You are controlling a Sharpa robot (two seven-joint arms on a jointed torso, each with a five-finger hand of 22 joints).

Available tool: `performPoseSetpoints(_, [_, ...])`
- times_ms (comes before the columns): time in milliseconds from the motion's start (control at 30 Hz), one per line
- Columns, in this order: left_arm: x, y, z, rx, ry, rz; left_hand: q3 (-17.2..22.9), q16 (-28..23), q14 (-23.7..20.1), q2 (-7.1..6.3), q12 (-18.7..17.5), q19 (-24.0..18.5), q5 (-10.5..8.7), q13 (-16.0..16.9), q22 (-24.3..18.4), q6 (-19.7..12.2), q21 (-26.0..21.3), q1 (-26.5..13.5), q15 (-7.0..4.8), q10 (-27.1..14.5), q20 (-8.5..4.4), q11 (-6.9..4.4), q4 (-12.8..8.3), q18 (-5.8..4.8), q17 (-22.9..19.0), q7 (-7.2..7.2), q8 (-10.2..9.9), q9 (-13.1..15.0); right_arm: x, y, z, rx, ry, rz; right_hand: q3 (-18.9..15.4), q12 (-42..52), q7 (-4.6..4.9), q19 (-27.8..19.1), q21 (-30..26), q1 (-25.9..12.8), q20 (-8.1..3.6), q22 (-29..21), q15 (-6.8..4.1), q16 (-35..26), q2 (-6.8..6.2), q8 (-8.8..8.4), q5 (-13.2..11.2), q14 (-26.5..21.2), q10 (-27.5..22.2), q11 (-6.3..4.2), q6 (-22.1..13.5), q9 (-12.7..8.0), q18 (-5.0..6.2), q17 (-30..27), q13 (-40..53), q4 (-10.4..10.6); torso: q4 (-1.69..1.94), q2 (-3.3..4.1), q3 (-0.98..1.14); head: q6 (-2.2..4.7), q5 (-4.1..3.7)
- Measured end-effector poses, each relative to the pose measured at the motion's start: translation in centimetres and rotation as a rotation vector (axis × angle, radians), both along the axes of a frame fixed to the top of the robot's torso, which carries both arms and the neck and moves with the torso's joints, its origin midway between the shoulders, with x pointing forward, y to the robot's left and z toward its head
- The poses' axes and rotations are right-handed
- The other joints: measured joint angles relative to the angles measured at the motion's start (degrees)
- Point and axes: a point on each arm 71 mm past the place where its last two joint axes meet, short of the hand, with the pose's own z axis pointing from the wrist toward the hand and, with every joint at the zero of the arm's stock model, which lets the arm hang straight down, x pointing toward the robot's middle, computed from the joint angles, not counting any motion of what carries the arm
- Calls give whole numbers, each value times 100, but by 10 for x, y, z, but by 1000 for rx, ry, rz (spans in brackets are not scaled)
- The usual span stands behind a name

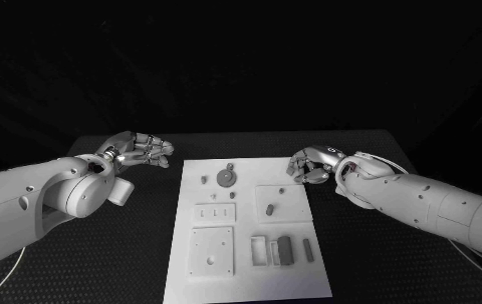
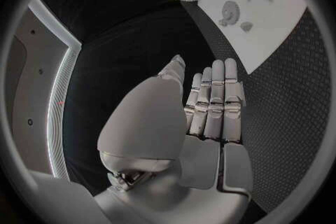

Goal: Assemble the parts on the task board

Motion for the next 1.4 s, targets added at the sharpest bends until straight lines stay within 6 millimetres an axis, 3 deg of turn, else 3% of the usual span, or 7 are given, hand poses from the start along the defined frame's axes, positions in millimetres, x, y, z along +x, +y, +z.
performPoseSetpoints(367, [0,-1,0,-1,1,-4,-16,0,0,0,0,0,0,0,3,0,0,0,0,-2,0,2,-16,-2,2,0,0,0,3,-1,0,20,-18,-19,17,-23,2,0,0,23,0,0,1,0,23,0,0,1,0,0,0,-5,1,-11,-23,14,-7,1,-1,-8,1])
performPoseSetpoints(633, [0,-2,0,-1,2,-5,-16,0,0,0,-3,0,0,0,2,0,0,0,0,-21,0,21,-16,-4,8,0,0,-1,4,3,0,29,-25,-3,95,-19,-4,0,0,425,0,0,-26,22,425,0,0,-24,72,-74,5,5,2,-32,-50,-303,-4,-2,-1,-8,-3])
performPoseSetpoints(767, [0,-2,0,0,3,-6,-16,0,20,0,-22,0,0,0,3,-12,0,0,-20,-21,0,21,-16,-6,9,12,0,-1,4,5,0,27,-17,10,119,98,-105,-66,-23,693,2,0,-80,22,524,30,0,-77,38,-146,-20,25,21,-40,61,-327,-4,-2,2,-15,1])
performPoseSetpoints(867, [0,-2,0,0,3,-7,-16,0,20,0,-22,0,0,0,8,-21,0,0,-20,-21,0,21,-16,-6,16,21,0,-1,4,6,-1,22,-5,19,119,173,-170,-148,-23,835,62,0,-109,22,518,30,0,-161,-97,-173,-76,35,146,-40,164,-327,-7,-2,2,-18,4])
performPoseSetpoints(1033, [0,-2,0,0,4,-7,-16,0,20,0,-22,0,0,-5,7,-21,-22,0,-20,-21,0,21,-16,-9,16,21,0,-1,4,7,-2,13,7,26,143,202,-191,-216,-23,928,70,0,-76,22,491,32,0,-240,-248,-102,-117,42,149,-40,249,-351,-7,-2,0,-23,5])
performPoseSetpoints(1400, [-1,-2,0,1,6,-7,-31,-23,20,0,-43,0,0,-5,9,-41,-22,0,-20,-21,0,20,0,-22,23,41,0,-8,6,10,-3,10,8,36,143,246,-241,-219,-23,951,72,0,-81,23,468,32,0,-248,-289,-103,-169,43,185,-40,294,-350,-4,-2,0,-46,19])
